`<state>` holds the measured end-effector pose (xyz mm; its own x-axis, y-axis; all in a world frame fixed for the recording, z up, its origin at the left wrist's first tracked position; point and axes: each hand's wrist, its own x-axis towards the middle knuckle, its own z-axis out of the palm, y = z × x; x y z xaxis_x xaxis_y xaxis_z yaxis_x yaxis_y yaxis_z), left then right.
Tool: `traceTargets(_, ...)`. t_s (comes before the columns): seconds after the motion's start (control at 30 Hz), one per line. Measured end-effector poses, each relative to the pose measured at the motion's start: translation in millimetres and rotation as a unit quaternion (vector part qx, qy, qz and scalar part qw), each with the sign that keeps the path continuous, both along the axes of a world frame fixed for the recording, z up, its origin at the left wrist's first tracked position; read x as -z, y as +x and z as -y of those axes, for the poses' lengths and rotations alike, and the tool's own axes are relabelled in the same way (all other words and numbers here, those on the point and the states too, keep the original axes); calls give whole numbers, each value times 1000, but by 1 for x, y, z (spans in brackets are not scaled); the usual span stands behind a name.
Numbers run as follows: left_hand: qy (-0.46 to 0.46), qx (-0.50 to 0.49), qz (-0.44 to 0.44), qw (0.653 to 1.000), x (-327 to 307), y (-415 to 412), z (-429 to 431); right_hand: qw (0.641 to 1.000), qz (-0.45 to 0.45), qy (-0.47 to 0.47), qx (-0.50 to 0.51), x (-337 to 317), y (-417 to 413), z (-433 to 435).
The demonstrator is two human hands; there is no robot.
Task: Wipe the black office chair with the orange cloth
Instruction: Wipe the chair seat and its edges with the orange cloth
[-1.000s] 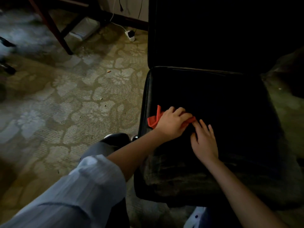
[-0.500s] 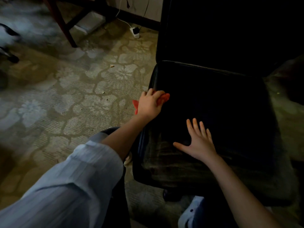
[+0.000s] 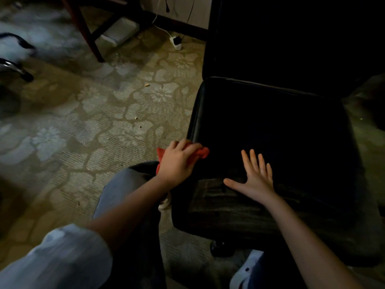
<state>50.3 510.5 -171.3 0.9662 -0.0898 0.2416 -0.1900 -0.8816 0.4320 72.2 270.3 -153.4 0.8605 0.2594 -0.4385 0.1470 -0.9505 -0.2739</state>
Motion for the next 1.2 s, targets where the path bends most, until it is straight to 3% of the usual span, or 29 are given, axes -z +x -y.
traceTargets(0.1,-14,-84,-39,996,-4,27,16,1000,-9,-11,0,2,1,-3)
traceTargets(0.2,-8,-102,-59,993,-11,44,45,1000,-12,-14,11,3,2,-7)
traceTargets(0.43,31,54,-17,998,-13,9,88,994,-95,44,-20,-11,9,3)
traceTargets(0.53,40,139,-6,990,-10,-21,75,990,-124,47,-45,-16,9,7)
traceTargets(0.6,51,144,2,988,-9,-34,54,988,-134,47,-51,-19,10,8)
traceTargets(0.77,12,14,-12,1000,-6,-19,13,994,-95,-1,-53,-15,5,3)
traceTargets(0.97,-20,-126,-81,989,-18,32,50,999,-39,-16,-14,-9,1,-6)
traceTargets(1.2,26,32,-49,998,-16,6,94,998,23,25,56,-11,-17,-11)
